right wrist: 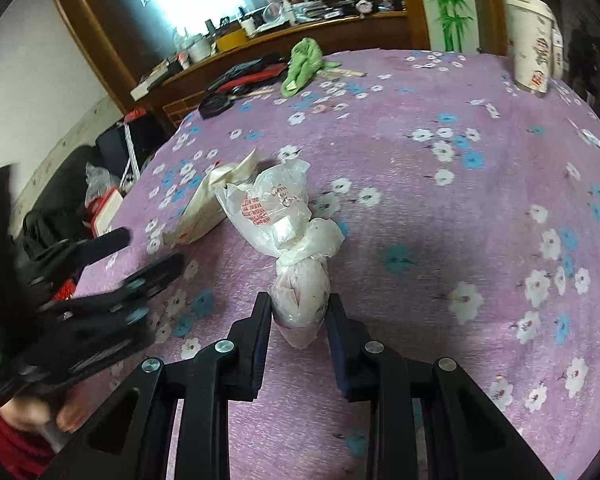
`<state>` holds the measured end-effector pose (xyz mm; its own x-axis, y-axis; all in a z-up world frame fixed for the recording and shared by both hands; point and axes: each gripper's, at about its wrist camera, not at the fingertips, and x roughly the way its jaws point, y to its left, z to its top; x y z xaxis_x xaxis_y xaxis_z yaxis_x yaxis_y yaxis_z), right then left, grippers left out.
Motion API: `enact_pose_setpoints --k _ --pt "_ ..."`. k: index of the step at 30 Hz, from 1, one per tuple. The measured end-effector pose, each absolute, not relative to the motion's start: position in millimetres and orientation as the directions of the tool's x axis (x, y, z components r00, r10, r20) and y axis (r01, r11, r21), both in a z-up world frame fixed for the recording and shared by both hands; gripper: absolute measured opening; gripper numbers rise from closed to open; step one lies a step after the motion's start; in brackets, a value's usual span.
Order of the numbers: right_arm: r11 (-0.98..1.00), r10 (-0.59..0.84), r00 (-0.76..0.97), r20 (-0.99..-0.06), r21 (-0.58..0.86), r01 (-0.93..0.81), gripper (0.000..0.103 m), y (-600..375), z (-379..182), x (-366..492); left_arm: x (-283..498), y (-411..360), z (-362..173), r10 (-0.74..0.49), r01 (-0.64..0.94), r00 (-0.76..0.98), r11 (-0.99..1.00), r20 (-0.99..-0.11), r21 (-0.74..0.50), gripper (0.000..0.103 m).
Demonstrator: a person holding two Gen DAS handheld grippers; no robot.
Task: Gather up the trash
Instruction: 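Grasp the white plastic bag with the right tool while the left tool grasps the red-and-white snack bag, then lift the snack bag with the left tool while the right tool lifts the plastic bag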
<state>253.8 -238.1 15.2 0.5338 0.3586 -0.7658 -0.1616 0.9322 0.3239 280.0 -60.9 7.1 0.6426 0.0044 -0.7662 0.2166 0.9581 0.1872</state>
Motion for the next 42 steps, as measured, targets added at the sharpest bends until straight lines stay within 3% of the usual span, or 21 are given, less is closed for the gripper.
enact_pose_setpoints --k 4,8,14,21,29,42 --pt "0.925 0.376 0.534 -0.757 0.34 -0.169 0.03 -238.8 9.7 254.4 304.2 -62.5 -0.9 0.027 0.161 0.646 0.972 -0.763 0.17 0.07" --pt "0.922 0.387 0.53 -0.755 0.339 -0.19 0.03 -236.2 6.7 254.1 323.3 -59.2 -11.5 0.021 0.137 0.616 0.982 -0.787 0.133 0.039" --pt "0.928 0.373 0.549 -0.748 0.306 -0.213 0.03 -234.0 8.7 253.1 325.2 -46.8 -12.7 -0.022 0.1 0.634 0.993 -0.773 0.054 0.031" --pt "0.943 0.332 0.597 -0.73 0.243 -0.228 0.03 -230.6 16.9 245.6 286.5 -35.1 5.2 -0.094 0.105 0.684 0.994 -0.723 -0.029 0.029" --pt "0.962 0.254 0.634 -0.731 0.121 -0.246 0.03 -213.0 19.3 237.2 246.8 -39.4 22.6 -0.058 0.098 0.798 0.995 -0.6 0.034 0.029" --pt "0.982 0.117 0.683 -0.721 -0.021 -0.19 0.029 -213.5 20.7 236.9 243.9 -37.0 25.0 -0.021 0.078 0.834 0.994 -0.552 0.08 0.029"
